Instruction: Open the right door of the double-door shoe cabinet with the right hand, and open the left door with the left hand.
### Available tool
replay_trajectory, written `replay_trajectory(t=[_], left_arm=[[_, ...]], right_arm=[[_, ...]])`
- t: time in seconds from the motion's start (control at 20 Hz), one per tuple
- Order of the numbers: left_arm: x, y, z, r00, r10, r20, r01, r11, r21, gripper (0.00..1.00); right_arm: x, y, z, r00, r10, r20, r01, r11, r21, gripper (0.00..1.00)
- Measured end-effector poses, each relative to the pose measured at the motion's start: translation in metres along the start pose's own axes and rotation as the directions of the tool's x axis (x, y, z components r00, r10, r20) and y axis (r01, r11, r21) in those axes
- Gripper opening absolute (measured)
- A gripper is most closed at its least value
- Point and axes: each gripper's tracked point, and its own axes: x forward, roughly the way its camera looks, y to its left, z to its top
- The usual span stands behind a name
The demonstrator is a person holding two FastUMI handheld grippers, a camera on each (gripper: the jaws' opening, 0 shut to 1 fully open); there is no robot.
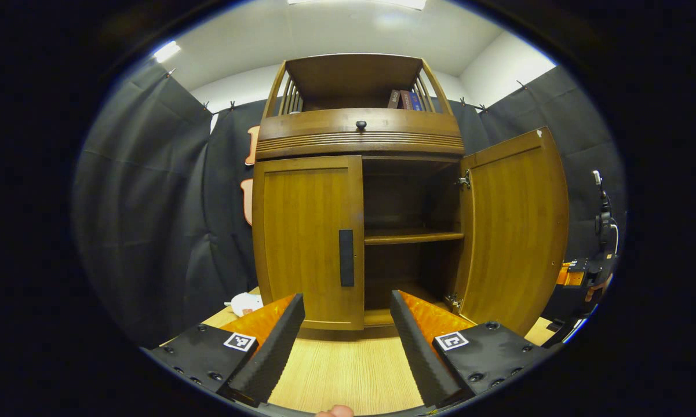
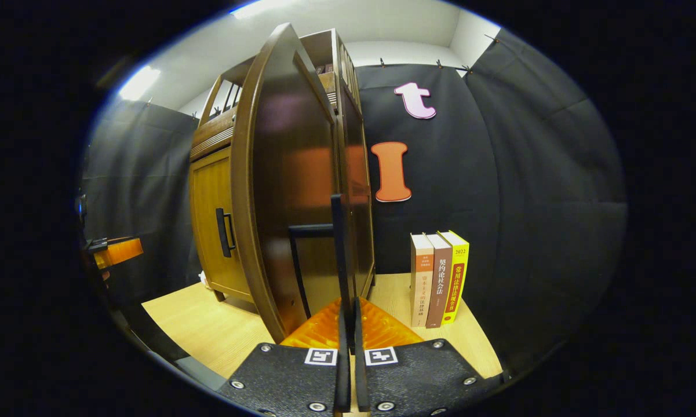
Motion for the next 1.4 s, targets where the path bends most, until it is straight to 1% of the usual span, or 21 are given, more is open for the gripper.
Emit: replay_trajectory(t=[0.05,0.1,0.15,0.2,0.25,0.3,0.35,0.5,0.55,0.6,0.65,0.7,0.75,0.85,1.1,1.25,1.3,1.35,1.4], left_arm=[[0.000,0.000,-0.001,1.000,0.002,-0.001,-0.002,1.000,-0.003,0.96],[0.000,0.002,-0.001,1.000,0.003,-0.001,-0.003,1.000,-0.003,0.94],[0.000,0.003,-0.001,1.000,0.007,0.001,-0.007,1.000,0.000,0.94],[0.000,0.004,0.000,1.000,0.008,0.003,-0.008,1.000,0.002,0.94],[0.000,0.006,0.001,1.000,0.011,0.005,-0.011,1.000,0.004,0.94],[0.001,0.008,0.002,1.000,0.015,0.007,-0.015,1.000,0.006,0.94],[0.001,0.010,0.002,1.000,0.020,0.011,-0.020,1.000,0.004,0.94],[0.004,0.016,0.001,0.999,0.030,0.012,-0.030,1.000,0.000,0.94],[0.005,0.018,0.001,0.999,0.033,0.011,-0.033,0.999,0.000,0.94],[0.006,0.019,-0.001,0.999,0.036,0.009,-0.036,0.999,0.002,0.94],[0.009,0.021,-0.003,0.999,0.039,0.007,-0.039,0.999,0.001,0.94],[0.012,0.022,-0.004,0.999,0.040,0.004,-0.040,0.999,-0.001,0.94],[0.016,0.021,-0.006,0.999,0.037,0.000,-0.037,0.999,-0.004,0.94],[0.027,0.019,-0.006,1.000,0.024,-0.008,-0.024,1.000,-0.019,0.94],[0.069,0.018,0.006,1.000,0.001,0.017,-0.001,1.000,-0.006,0.94],[0.108,0.014,0.015,0.999,-0.023,0.035,0.023,1.000,0.009,0.94],[0.124,0.010,0.018,0.998,-0.044,0.047,0.044,0.999,0.009,0.94],[0.140,0.006,0.018,0.997,-0.063,0.048,0.062,0.998,0.009,0.94],[0.154,0.001,0.016,0.996,-0.078,0.043,0.077,0.997,0.013,0.94]], right_arm=[[0.002,-0.003,0.000,1.000,-0.004,-0.001,0.004,1.000,-0.004,0.05],[0.001,-0.005,0.002,1.000,-0.012,-0.002,0.012,1.000,-0.003,0.06],[0.001,-0.006,0.000,1.000,-0.021,-0.001,0.021,1.000,0.003,0.16],[0.001,-0.007,-0.001,1.000,-0.031,0.000,0.031,0.999,0.013,0.21],[0.001,-0.006,0.001,0.999,-0.044,0.003,0.043,0.999,0.023,0.21],[0.001,-0.006,0.001,0.998,-0.055,0.004,0.055,0.998,0.024,0.29],[0.002,-0.008,0.001,0.998,-0.063,0.005,0.063,0.998,0.021,0.26],[-0.001,-0.012,0.002,0.998,-0.060,0.022,0.059,0.998,0.005,0.52],[-0.003,-0.012,0.005,0.998,-0.045,0.033,0.045,0.999,-0.009,0.53],[-0.006,-0.015,0.007,0.998,-0.048,0.043,0.049,0.999,-0.023,0.60],[-0.005,-0.019,0.007,0.998,-0.054,0.044,0.055,0.998,-0.023,0.53],[-0.006,-0.018,0.005,0.998,-0.058,0.030,0.058,0.998,-0.013,0.63],[-0.011,-0.017,0.001,0.997,-0.071,0.015,0.071,0.997,-0.008,0.69],[-0.020,-0.026,-0.001,0.993,-0.121,-0.004,0.121,0.992,-0.025,0.76],[-0.024,-0.022,0.007,0.986,-0.166,0.023,0.166,0.986,-0.006,0.83],[-0.025,-0.020,0.016,0.983,-0.169,0.066,0.169,0.986,-0.007,0.91],[-0.022,-0.019,0.018,0.983,-0.165,0.078,0.166,0.986,-0.004,0.98],[-0.020,-0.018,0.021,0.982,-0.166,0.091,0.167,0.986,-0.003,0.98],[-0.020,-0.018,0.023,0.981,-0.169,0.098,0.170,0.985,-0.001,0.92]])
